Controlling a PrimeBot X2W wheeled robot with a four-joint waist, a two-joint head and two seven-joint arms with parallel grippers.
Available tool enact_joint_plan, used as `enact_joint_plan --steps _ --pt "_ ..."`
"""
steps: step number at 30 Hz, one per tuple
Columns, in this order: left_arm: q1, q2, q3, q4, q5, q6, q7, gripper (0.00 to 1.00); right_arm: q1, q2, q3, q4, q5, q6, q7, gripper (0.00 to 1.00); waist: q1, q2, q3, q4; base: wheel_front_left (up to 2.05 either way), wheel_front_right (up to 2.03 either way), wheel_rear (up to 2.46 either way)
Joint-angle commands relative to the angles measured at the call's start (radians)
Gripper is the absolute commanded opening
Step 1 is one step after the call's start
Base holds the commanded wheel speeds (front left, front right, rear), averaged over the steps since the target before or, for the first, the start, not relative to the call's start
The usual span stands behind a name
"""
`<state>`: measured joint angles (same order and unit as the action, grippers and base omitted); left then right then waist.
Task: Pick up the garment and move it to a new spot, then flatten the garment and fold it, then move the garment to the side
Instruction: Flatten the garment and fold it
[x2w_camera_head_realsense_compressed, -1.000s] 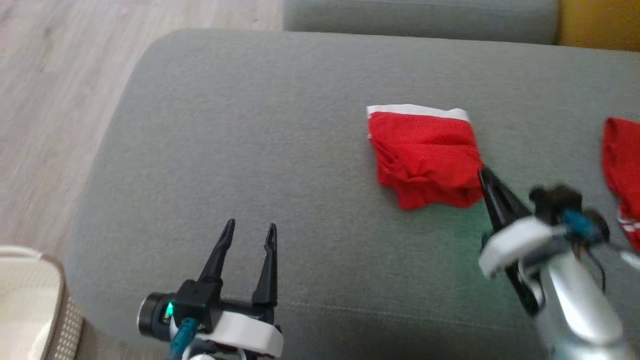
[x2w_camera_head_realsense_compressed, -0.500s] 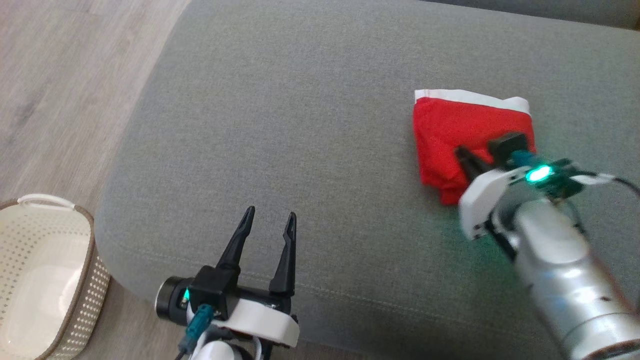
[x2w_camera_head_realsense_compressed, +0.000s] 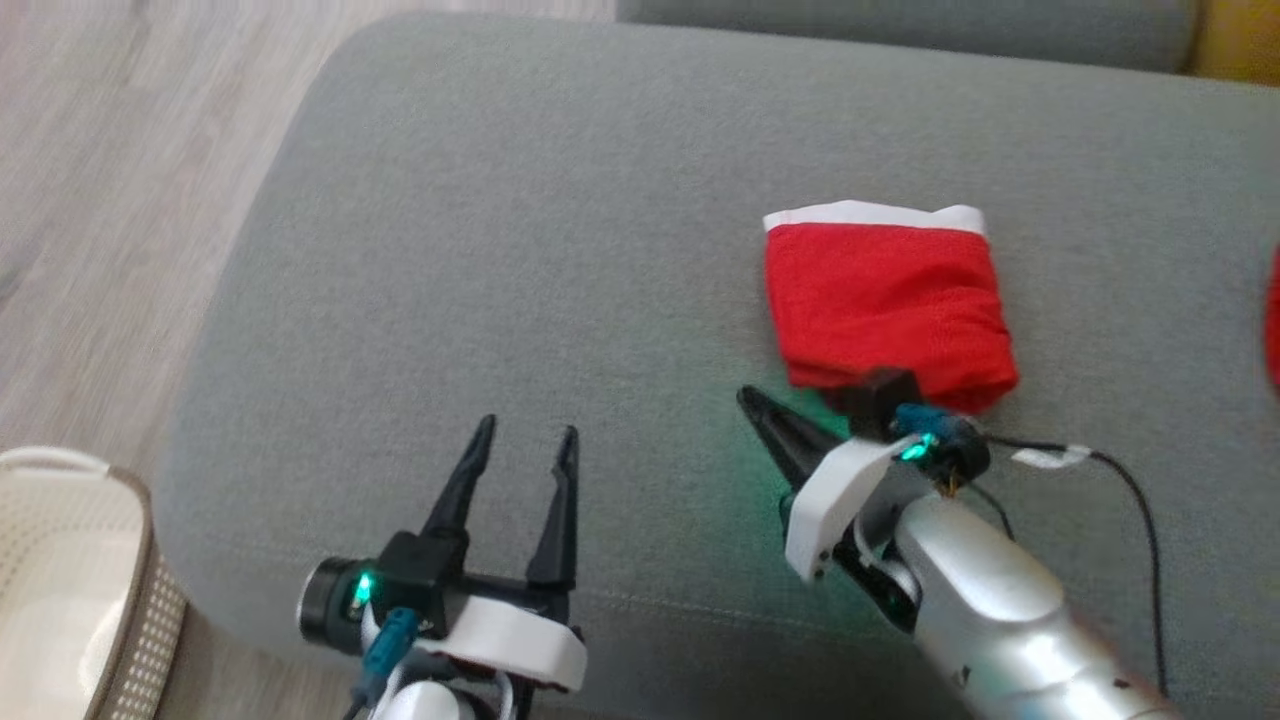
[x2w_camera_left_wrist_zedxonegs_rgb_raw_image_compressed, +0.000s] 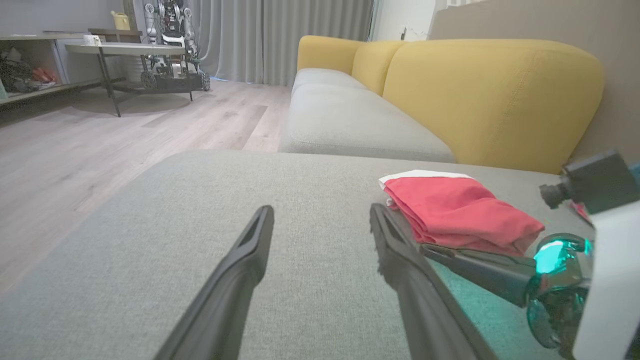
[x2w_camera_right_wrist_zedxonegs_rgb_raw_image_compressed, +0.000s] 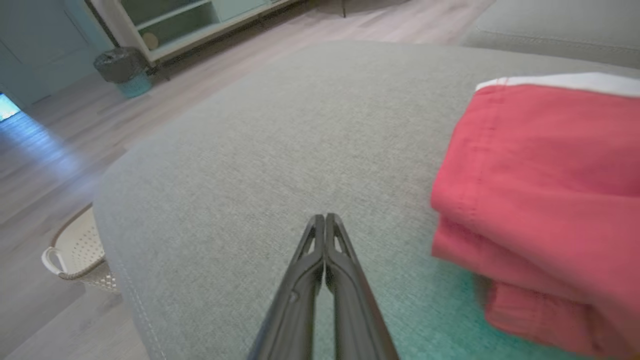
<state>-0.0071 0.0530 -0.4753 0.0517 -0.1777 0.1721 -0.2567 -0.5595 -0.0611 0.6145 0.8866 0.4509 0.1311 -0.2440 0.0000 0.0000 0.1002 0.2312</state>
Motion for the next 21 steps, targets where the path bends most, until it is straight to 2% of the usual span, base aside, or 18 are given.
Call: enact_joint_plan --steps 1,2,3,8,13,18,21 --pt "-0.024 -0.003 0.037 -0.038 0.007 0.011 -0.005 1.0 -0.027 0.01 -0.02 -0.056 0.005 0.0 -0.017 0.4 0.0 0.0 -0.025 -0.027 0.0 0.0 0.0" --pt "-0.018 -0.003 0.045 -0.043 0.009 0.013 -0.005 1.0 -0.019 0.006 -0.051 -0.096 -0.001 0.0 -0.017 0.96 0.0 0.0 -0.034 -0.039 0.0 0.0 0.0" --pt "-0.01 -0.003 0.055 -0.048 0.01 0.016 -0.005 1.0 -0.006 -0.003 -0.089 -0.145 -0.017 0.0 -0.017 1.0 0.0 0.0 -0.045 -0.051 0.0 0.0 0.0" --pt "0.027 -0.003 0.114 -0.085 0.019 0.033 -0.005 1.0 0.13 -0.041 -0.34 -0.4 -0.14 0.0 -0.017 1.0 0.0 0.0 -0.083 -0.104 0.0 0.0 0.0" --pt "0.057 -0.003 0.171 -0.138 0.041 0.067 -0.005 1.0 0.311 -0.014 -0.587 -0.642 -0.241 0.0 -0.018 1.0 0.0 0.0 -0.107 -0.142 0.0 0.0 0.0" --pt "0.08 -0.003 0.194 -0.192 0.081 0.056 -0.005 1.0 0.458 0.002 -0.639 -0.759 -0.294 0.0 -0.018 1.0 0.0 0.0 -0.12 -0.169 0.0 0.0 0.0" --pt "0.11 -0.003 0.211 -0.188 0.093 0.055 -0.005 1.0 0.524 0.006 -0.624 -0.796 -0.319 0.0 -0.018 1.0 0.0 0.0 -0.127 -0.181 0.0 0.0 0.0"
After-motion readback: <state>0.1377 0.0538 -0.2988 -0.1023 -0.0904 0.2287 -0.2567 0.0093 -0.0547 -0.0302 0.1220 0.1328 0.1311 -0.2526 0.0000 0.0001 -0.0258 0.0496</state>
